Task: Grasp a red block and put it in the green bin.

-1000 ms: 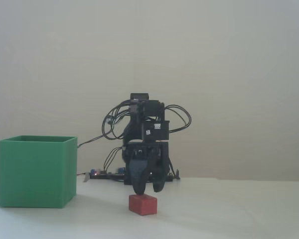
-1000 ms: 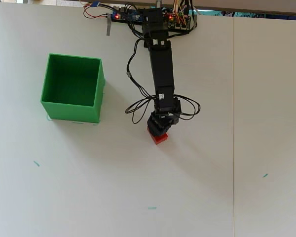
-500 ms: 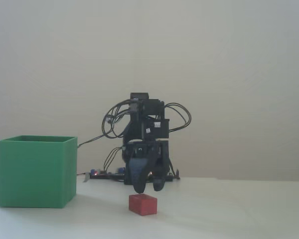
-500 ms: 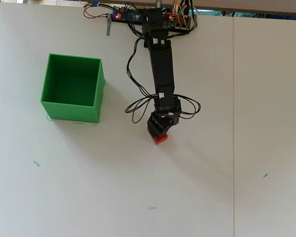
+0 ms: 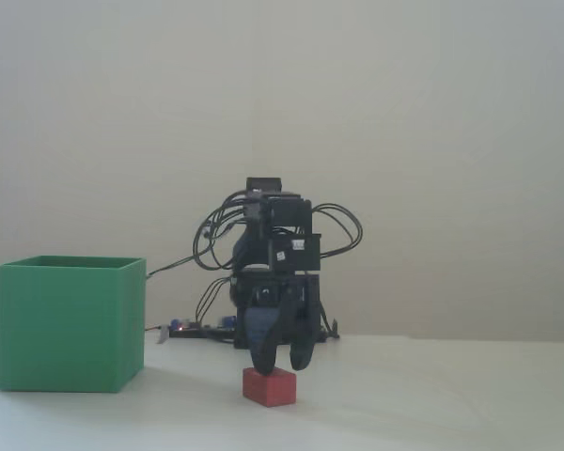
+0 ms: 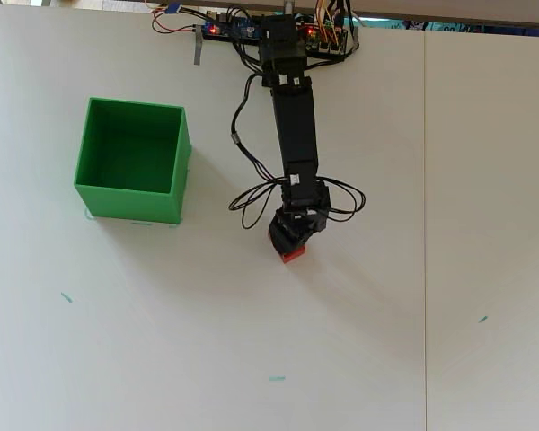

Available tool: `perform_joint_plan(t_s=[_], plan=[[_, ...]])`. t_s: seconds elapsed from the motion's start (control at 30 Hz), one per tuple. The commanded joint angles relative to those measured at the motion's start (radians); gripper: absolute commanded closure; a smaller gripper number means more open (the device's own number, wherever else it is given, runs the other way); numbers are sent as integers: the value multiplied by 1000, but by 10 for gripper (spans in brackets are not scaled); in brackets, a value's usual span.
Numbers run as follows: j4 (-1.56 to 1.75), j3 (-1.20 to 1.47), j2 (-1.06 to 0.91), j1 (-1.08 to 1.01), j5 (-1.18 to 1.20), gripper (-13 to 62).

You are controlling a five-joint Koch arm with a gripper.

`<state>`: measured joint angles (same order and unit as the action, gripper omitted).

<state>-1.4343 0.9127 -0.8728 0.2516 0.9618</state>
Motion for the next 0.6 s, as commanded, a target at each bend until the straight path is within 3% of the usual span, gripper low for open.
perform_joint_plan(t_s=[0.0,0.5,0.57], plan=[[34,-49,2,0,-2,197],[74,-64,38,-6,-9,199],[74,-78,38,-9,-23,235]])
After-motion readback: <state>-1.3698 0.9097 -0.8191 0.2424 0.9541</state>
